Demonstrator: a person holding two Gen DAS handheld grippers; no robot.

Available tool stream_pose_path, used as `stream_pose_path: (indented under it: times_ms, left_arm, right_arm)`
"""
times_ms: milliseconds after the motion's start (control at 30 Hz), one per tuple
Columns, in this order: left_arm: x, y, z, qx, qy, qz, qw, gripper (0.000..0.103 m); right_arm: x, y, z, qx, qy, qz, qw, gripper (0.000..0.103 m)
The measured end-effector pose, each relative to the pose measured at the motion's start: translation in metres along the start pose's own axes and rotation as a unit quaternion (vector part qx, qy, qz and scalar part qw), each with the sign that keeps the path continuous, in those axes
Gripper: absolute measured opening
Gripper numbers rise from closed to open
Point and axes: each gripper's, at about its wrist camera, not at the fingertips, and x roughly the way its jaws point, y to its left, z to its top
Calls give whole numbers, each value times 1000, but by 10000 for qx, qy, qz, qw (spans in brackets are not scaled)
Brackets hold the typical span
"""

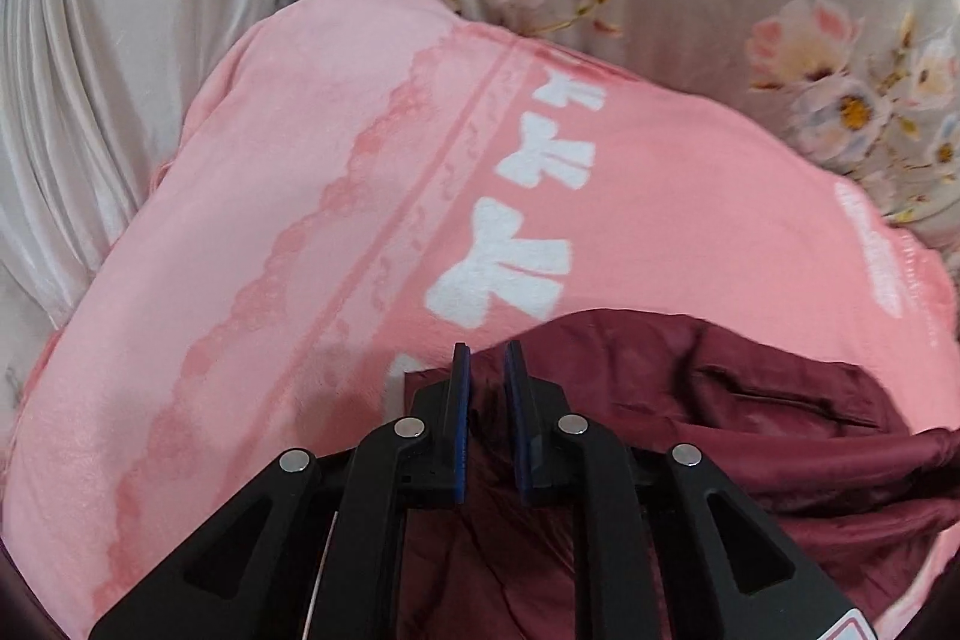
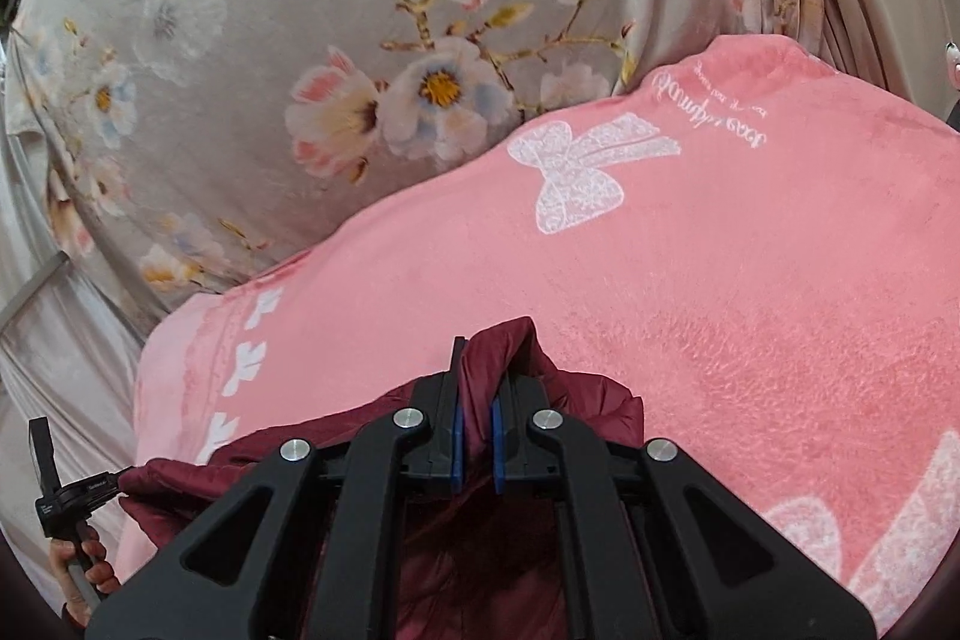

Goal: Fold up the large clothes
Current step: 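Lower the lifted jacket edge onto the blanket and open both tools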

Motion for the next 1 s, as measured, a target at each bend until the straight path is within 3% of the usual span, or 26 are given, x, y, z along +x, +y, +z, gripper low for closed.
stream_pose_path:
  times_ms: [100, 200, 233, 267, 333, 467, 600, 700, 767, 900, 967, 1000]
  left_arm:
    - [17, 0, -2, 19, 51, 112, 9999, 20]
    - [19, 3, -1, -68, -45, 131, 9999, 42]
    - [15, 5, 1, -121, -138, 91, 9998, 50]
    - [11, 7, 2, -162, -220, 40, 9996, 55]
    - [1, 10, 6, -269, -402, -76, 9988, 64]
    - [-6, -3, 10, -80, -423, -266, 9987, 65]
    - [10, -31, 1, 515, -98, -355, 9980, 65]
    - [31, -50, -15, 984, 214, -146, 9948, 65]
    - [42, -51, -24, 1029, 358, -117, 9940, 65]
    - [56, -54, -27, 1001, 423, -11, 9941, 65]
    - [62, -56, -23, 1012, 445, 53, 9939, 66]
    - [65, -57, -21, 1027, 454, 76, 9936, 67]
  right_arm:
    - [14, 1, -2, -75, 39, -62, 9999, 8]
    - [14, -4, -1, 104, -131, 32, 9999, 18]
    - [11, -5, -1, 154, -250, 54, 9996, 26]
    - [7, -5, 0, 187, -360, 30, 9992, 42]
    - [-5, -7, 0, 255, -705, -45, 9972, 57]
    - [1, -4, 3, 130, -462, -56, 9988, 57]
    - [29, 3, -5, -301, 276, -185, 9990, 57]
    - [53, 5, -17, -569, 838, -308, 9944, 56]
    - [70, 6, -24, -679, 1185, -430, 9897, 54]
    - [94, 7, -29, -790, 1459, -579, 9844, 37]
    - [106, 11, -29, -894, 1572, -592, 9817, 19]
    - [111, 12, -28, -927, 1627, -595, 9805, 15]
